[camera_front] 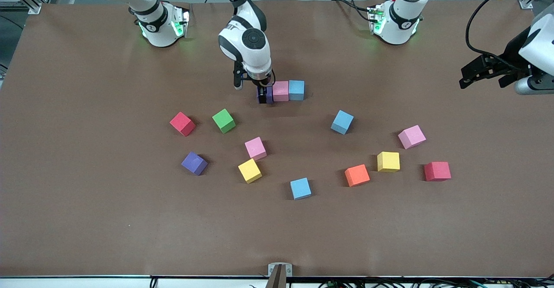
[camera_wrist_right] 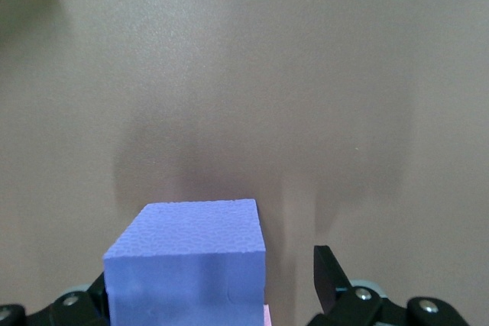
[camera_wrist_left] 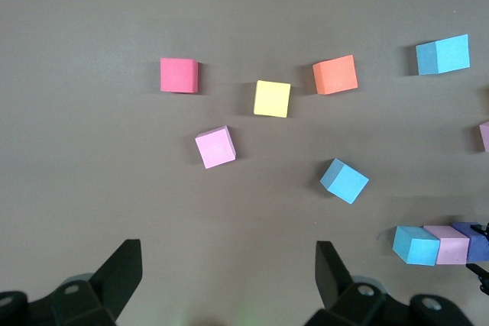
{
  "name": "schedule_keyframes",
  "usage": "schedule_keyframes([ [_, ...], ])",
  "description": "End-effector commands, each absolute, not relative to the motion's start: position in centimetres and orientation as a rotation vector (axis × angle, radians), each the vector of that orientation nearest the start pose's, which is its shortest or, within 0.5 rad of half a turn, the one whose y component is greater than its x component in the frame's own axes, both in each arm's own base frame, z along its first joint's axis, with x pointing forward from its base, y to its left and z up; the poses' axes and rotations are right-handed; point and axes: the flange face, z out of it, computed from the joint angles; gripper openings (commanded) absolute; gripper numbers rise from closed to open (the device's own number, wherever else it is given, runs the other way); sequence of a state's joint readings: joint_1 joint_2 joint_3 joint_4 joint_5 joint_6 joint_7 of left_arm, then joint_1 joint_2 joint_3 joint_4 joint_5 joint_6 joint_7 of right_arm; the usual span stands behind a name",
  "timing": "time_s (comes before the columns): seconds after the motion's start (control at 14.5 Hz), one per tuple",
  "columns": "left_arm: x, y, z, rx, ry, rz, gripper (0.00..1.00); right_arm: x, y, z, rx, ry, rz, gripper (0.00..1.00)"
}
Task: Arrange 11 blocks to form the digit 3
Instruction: 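Hold the purple cube in place, then open the right gripper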
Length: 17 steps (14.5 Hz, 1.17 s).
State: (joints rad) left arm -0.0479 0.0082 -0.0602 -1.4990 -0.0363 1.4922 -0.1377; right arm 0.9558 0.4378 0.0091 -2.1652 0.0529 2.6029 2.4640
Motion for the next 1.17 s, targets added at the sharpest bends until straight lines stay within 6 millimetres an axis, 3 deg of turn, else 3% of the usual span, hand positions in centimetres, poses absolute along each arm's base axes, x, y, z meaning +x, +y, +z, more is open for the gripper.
schedule_keyframes([
  [0.0, 54.5, -6.6, 64.8, -3.167, -0.017, 0.01, 1.0, 32.0, 46.5, 19.3, -2.23, 2.205, 0.053, 1.0],
  [0.48, 54.5, -6.5, 64.7, -3.186, -0.025, 0.018, 1.0, 33.1, 46.2, 20.7, -2.291, 2.234, 0.047, 1.0],
  [0.76, 54.5, -6.6, 64.7, -3.188, -0.022, 0.021, 1.0, 34.1, 45.7, 23.2, -2.305, 2.2, 0.055, 1.0],
  [1.1, 54.6, -6.6, 64.6, -3.189, -0.024, 0.024, 1.0, 37.9, 43.0, 26.6, -2.375, 2.112, 0.069, 1.0],
])
